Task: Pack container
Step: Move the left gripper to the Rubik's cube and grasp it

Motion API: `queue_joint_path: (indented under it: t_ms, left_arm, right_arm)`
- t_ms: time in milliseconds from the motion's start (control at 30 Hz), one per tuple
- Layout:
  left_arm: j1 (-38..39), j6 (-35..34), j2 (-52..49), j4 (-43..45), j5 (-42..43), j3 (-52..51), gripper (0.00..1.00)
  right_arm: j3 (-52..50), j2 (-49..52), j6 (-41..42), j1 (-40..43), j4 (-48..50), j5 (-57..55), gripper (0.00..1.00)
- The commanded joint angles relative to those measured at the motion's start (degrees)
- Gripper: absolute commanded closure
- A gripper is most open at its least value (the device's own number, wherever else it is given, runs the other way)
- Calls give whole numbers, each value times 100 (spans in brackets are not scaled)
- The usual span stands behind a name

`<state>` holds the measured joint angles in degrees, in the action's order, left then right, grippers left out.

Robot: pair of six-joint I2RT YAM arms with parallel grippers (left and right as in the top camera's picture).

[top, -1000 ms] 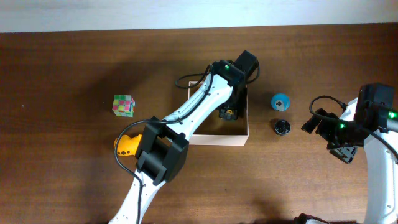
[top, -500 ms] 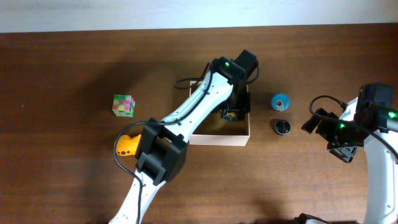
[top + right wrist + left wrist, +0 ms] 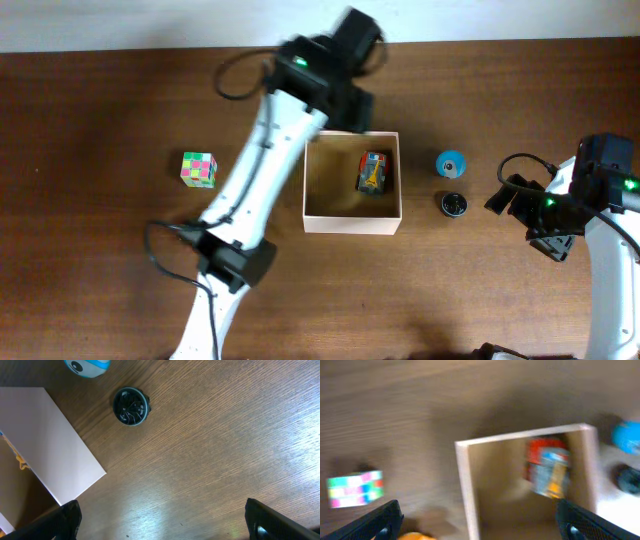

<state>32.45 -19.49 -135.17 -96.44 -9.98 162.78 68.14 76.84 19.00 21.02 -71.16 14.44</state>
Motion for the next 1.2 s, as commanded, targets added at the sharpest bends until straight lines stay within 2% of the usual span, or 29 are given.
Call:
queue_joint_path:
  t_ms: [0,200,333,400,467,633,733,767,867,900,1000,1167]
  left_arm:
    - [-1056,400,74,-26,-114,-146,1]
    - [-2549,1038,74,-26,1222,-855,0]
    - [-3228,1432,74,-26,1270,-1624,0]
    - [-3403,1707,105,-28,1447,-2009,18]
    - [-3458,1932,179,-28,1384,-2238,24]
    - [-3458,1888,723,-28,1067,-2258,22]
    - [-3460,1818,1349,-26,1082,-2347,15]
    - [-3460,1784,1803,-26,1069,-2511,8]
    - [-3460,1784,2293,9,868,-3025,3]
    - [-3469,1784,2374,107,874,-3261,0]
    - [-3486,1803,2374,627,898,-3963,1]
    - [-3486,2286,2218,1749,1062,-5263,1]
  right_arm:
    - [87,-7,-96,35,-31,31,1]
    - [87,-7,-160,35,-42,28,1]
    - [87,-7,-160,35,-42,28,1]
    - [87,-7,-162,35,-42,28,1]
    - [87,-7,-164,35,-44,26,1]
    - [87,-7,-162,35,-44,26,1]
    - [87,-7,-162,35,-44,26,1]
    - [87,-7,-162,35,-42,28,1]
    - [87,-7,-162,35,-42,26,1]
    - [87,-7,-162,35,-42,28,1]
    - [87,-7,-162,35,-15,26,2]
    - [87,-7,-162,35,0,26,2]
